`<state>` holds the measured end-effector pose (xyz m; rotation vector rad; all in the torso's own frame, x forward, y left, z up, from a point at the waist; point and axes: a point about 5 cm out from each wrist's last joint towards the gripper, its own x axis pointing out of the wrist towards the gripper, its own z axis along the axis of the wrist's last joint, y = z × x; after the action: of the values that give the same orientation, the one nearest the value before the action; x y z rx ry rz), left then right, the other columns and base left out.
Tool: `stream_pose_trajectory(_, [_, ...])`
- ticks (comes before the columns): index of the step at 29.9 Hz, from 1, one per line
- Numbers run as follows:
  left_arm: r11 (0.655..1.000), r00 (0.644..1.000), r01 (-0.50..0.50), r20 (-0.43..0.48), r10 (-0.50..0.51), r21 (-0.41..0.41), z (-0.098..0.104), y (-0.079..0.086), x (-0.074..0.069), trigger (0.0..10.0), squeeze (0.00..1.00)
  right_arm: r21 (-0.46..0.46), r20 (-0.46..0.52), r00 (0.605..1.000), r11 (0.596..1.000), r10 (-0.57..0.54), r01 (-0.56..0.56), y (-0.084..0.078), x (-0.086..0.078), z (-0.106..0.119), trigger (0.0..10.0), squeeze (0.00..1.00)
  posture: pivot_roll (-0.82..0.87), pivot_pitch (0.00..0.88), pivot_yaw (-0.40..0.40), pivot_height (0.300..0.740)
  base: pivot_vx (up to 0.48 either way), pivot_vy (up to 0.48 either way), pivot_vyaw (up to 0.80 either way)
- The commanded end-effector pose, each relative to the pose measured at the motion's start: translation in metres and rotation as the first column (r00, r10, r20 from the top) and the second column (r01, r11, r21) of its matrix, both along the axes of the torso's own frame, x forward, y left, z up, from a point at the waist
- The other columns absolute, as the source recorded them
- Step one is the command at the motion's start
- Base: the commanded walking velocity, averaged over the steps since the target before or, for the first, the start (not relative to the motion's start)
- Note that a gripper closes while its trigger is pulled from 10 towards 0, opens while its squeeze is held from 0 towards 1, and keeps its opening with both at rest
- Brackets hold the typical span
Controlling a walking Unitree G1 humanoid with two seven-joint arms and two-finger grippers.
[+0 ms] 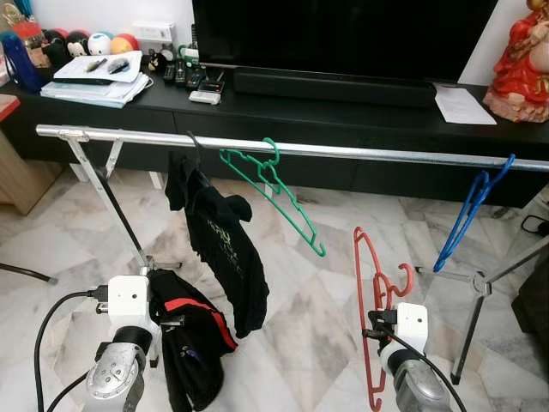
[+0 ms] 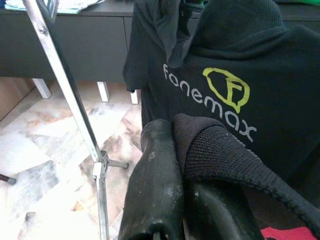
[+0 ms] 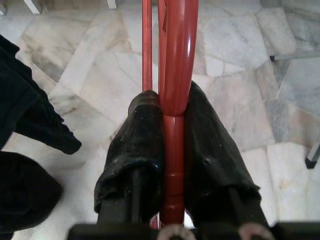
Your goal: Hang hanger
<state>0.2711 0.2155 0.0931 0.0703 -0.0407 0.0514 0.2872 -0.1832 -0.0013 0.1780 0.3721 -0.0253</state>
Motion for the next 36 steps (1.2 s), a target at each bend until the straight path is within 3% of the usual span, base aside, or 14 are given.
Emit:
stream_pose_trajectory(1, [1.0, 1.0, 0.005, 0.029, -0.006, 0.03, 0.006, 0.002, -0.002, 10.0, 0.0, 0.003, 0.012, 1.0, 1.0, -0.016, 0.016, -0.001, -0.001, 0.0, 10.0, 0.0, 0.06, 0.083, -0.046, 0.74, 0.0, 0.0, 0.0])
stream_pose_trajectory(9, [1.0, 1.0, 0.018, 0.02, -0.018, 0.021, 0.005, 0.003, 0.003, 10.0, 0.0, 0.014, 0.024, 0.999, 1.0, -0.021, 0.021, 0.005, 0.003, 0.004, 10.0, 0.0, 0.04, 0.061, -0.019, 0.74, 0.0, 0.0, 0.0])
stream_pose_trajectory(20, [1.0, 1.0, 0.021, 0.022, -0.022, 0.018, 0.006, 0.002, 0.003, 10.0, 0.0, -0.005, 0.021, 0.999, 0.999, -0.046, 0.046, 0.004, 0.006, 0.005, 10.0, 0.0, 0.05, 0.095, -0.026, 0.74, 0.0, 0.0, 0.0])
stream_pose_trajectory(36, [1.0, 0.999, 0.025, 0.025, -0.025, 0.013, 0.005, -0.002, 0.001, 10.0, 0.0, -0.011, 0.007, 0.995, 0.995, -0.103, 0.103, 0.0, 0.012, 0.01, 10.0, 0.0, 0.04, 0.117, -0.04, 0.74, 0.271, 0.0, 0.0])
